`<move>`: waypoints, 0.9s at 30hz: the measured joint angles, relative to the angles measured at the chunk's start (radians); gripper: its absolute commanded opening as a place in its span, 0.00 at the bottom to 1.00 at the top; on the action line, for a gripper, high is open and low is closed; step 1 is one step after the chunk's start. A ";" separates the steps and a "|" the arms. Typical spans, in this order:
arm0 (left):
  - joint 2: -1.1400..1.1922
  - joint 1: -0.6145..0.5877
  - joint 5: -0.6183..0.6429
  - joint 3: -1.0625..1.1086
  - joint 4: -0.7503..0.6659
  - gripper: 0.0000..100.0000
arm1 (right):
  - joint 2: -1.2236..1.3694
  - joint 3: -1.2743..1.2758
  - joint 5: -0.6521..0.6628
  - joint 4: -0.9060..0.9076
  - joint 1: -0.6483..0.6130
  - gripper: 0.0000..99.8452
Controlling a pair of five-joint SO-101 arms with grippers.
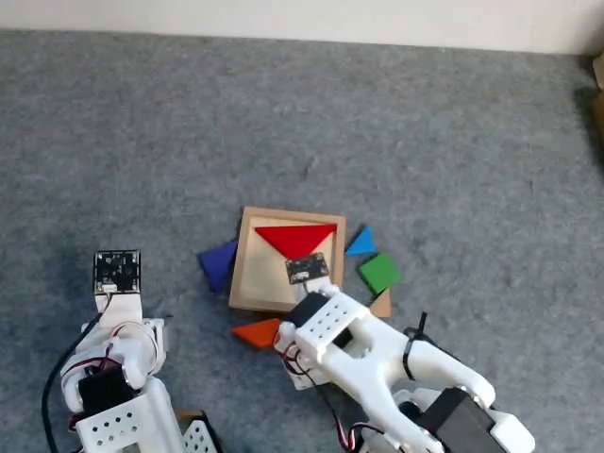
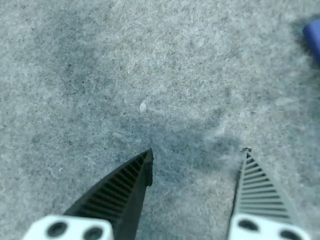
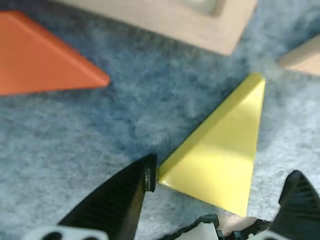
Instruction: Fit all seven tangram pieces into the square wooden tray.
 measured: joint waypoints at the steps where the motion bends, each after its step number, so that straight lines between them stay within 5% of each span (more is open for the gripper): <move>1: 0.000 0.000 0.000 0.000 0.000 0.27 | 0.000 0.000 0.000 0.000 -0.002 0.39; 9: 0.000 0.000 -0.002 0.000 0.000 0.27 | 0.002 0.000 0.000 0.000 -0.003 0.25; 19: 0.000 0.000 -0.002 0.000 0.000 0.27 | 0.000 0.000 0.054 0.008 0.066 0.23; 27: 0.000 0.000 -0.002 0.000 0.000 0.27 | 0.012 -0.026 0.074 0.006 0.124 0.07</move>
